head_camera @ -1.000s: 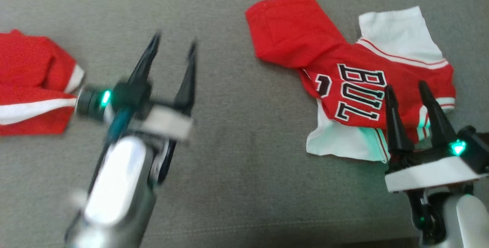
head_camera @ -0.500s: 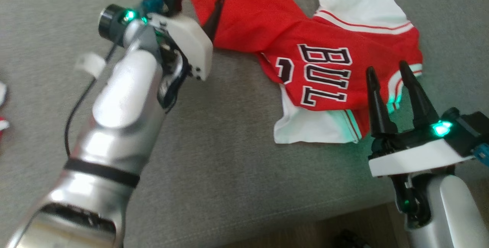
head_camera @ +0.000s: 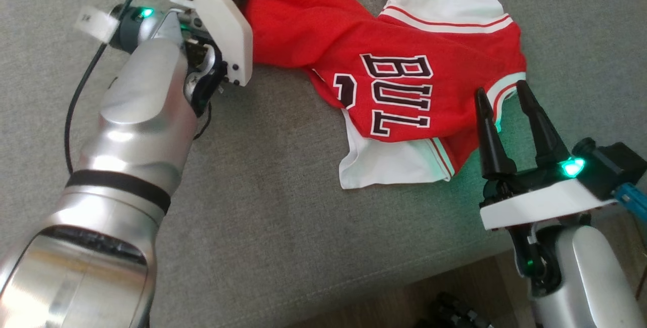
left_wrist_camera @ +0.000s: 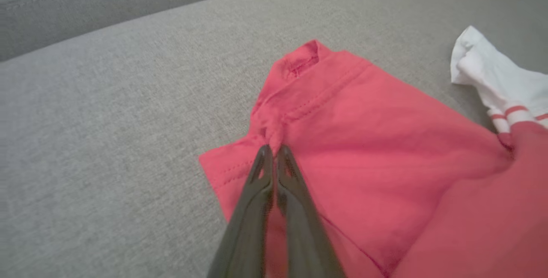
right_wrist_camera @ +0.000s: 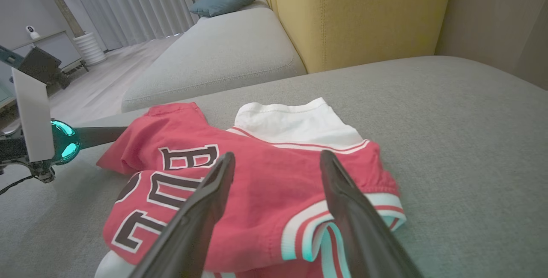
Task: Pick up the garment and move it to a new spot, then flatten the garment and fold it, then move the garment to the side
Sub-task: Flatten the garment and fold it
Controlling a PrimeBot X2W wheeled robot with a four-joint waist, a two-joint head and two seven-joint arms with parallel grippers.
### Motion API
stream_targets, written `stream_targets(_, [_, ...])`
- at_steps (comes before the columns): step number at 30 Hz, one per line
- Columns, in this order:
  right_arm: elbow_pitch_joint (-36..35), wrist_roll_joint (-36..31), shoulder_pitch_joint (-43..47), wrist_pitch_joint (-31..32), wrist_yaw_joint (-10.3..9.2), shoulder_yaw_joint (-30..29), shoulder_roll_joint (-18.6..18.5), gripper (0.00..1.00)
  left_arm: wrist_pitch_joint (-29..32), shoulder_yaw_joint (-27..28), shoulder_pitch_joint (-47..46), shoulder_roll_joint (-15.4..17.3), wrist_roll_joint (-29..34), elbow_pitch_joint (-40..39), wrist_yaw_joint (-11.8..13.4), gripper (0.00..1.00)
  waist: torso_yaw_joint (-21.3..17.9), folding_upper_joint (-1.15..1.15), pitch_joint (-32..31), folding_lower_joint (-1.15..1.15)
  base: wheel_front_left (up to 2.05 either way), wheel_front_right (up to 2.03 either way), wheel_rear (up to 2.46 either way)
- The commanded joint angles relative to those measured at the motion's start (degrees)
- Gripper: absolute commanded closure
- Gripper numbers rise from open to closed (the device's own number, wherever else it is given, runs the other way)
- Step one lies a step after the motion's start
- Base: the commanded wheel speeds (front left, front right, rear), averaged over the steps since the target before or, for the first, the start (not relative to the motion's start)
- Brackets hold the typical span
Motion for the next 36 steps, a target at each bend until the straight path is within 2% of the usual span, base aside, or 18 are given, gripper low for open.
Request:
stream_targets(1, [-1.68, 0.21, -0.23, -0.5, 0.42, 0.93, 0.35, 0.0, -0.79, 1.26, -2.14, 1.73, -0.52, -1.25, 0.08, 1.0, 0.18, 0.0, -0.26, 0.0, 0.0, 0.0, 0.0])
stream_targets(6, [-1.86, 0.12, 0.54, -0.07, 0.42, -0.02, 0.46, 0.0, -8.0, 2.95, -0.32, 3.08, -2.03, -1.7, 0.63, 1.0, 1.58, 0.0, -1.36, 0.0, 0.0, 0.0, 0.0])
stream_targets(11, [-2.02, -0.05, 1.82, 0.85, 0.42, -1.06, 0.51, 0.0, -16.09, 5.66, 6.12, 4.35, -3.99, -5.51, 3.33, 1.0, 3.66, 0.0, -2.92, 0.0, 0.0, 0.0, 0.0])
stream_targets(14, [-2.37, -0.34, 2.64, 1.47, 0.42, -1.8, 0.42, 0.0, -18.64, 7.14, 11.65, 4.78, -5.31, -9.83, 4.77, 1.0, 5.16, 0.0, -3.81, 0.0, 0.0, 0.0, 0.0])
stream_targets(19, [-3.13, -1.05, 3.49, 2.75, 0.42, -2.42, -0.33, 0.0, -20.23, 9.88, 23.16, 5.83, -7.2, -20.45, 8.48, 1.0, 6.96, 0.0, -5.15, 0.0, 0.0, 0.0, 0.0])
stream_targets(24, [-3.86, -1.69, 4.22, 4.07, 0.42, -3.23, -1.35, 0.0, -20.57, 12.34, 35.79, 6.15, -8.61, -33.35, 13.73, 1.0, 8.24, 0.0, -6.05, 0.0, 0.0, 0.0, 0.0])
stream_targets(31, [-4.68, -2.39, 3.9, 5.47, 0.42, -3.88, -3.0, 0.0, -18.7, 12.25, 48.01, 5.32, -8.8, -46.86, 19.93, 1.0, 9.6, 0.0, -6.64, 0.0, 0.0, 0.0, 0.0])
stream_targets(32, [-4.78, -2.45, 3.88, 5.61, 0.42, -4.02, -3.17, 0.0, -18.2, 11.9, 49.09, 5.24, -8.62, -47.87, 20.52, 0.78, 9.88, 0.0, -6.77, 0.0, 0.0, 0.0, 0.0])
stream_targets(33, [-4.91, -2.5, 3.86, 5.77, 0.42, -4.09, -3.31, 0.0, -18.0, 11.62, 49.87, 5.24, -8.31, -48.79, 21.05, 0.19, 10.08, 0.0, -6.84, 0.0, 0.0, 0.0, 0.0])
stream_targets(34, [-5.06, -2.56, 3.82, 5.9, 0.42, -4.13, -3.44, 0.0, -18.03, 11.42, 50.42, 5.29, -7.92, -49.59, 21.53, 0.0, 10.26, 0.0, -6.9, 0.0, 0.0, 0.0, 0.0])
stream_targets(36, [-5.39, -2.76, 3.75, 6.11, 0.42, -4.14, -3.65, 0.0, -18.5, 11.07, 51.05, 5.58, -6.61, -51.04, 22.53, 0.0, 10.57, 0.0, -7.1, 0.0, 0.0, 0.0, 0.0])
